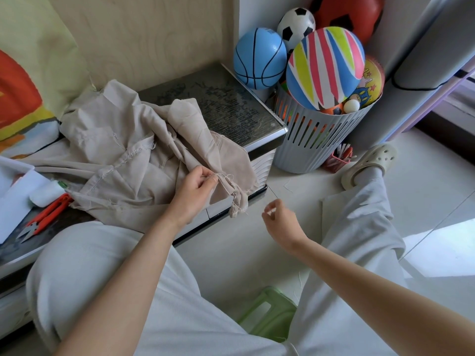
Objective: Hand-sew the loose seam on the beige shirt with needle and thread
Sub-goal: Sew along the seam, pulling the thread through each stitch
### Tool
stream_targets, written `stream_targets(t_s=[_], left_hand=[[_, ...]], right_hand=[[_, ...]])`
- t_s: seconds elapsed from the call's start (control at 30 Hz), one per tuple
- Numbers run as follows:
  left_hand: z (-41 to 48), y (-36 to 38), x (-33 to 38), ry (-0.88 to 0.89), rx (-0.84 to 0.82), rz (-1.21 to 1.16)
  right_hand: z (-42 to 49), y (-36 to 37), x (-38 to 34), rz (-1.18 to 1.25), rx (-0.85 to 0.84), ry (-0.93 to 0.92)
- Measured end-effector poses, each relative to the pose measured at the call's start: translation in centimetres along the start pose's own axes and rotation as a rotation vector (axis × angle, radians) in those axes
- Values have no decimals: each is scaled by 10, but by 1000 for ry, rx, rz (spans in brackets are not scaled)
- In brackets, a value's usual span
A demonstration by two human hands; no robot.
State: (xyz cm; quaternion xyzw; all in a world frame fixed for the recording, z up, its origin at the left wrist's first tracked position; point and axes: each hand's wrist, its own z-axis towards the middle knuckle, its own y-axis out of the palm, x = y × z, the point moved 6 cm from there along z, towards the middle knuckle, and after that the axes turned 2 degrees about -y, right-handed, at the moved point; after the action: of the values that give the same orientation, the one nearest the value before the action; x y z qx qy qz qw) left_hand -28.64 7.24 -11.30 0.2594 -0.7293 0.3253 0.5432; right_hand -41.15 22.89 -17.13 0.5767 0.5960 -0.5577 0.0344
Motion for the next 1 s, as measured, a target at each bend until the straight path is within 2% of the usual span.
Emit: stream_targets(t_s=[0.1, 0.2, 0.3, 0.5, 0.73, 1.0], left_hand=[[-1, 2, 0, -3, -8, 20], [-1, 3, -1, -3, -21, 49], [-1, 2, -3, -15, -34, 26], [-1, 2, -2, -10, -44, 47], [1, 1, -5, -14, 0, 30], [4, -1, -9, -8, 22, -1]], right_hand=[[-4, -14, -37, 181, 104, -177], [-8, -12, -71, 258, 55, -312], [-6, -7, -89, 224, 50, -369], [-2, -5, -93, 186, 76, -372], [-8, -2, -68, 49, 1, -333], [0, 21, 4, -297, -273, -82]])
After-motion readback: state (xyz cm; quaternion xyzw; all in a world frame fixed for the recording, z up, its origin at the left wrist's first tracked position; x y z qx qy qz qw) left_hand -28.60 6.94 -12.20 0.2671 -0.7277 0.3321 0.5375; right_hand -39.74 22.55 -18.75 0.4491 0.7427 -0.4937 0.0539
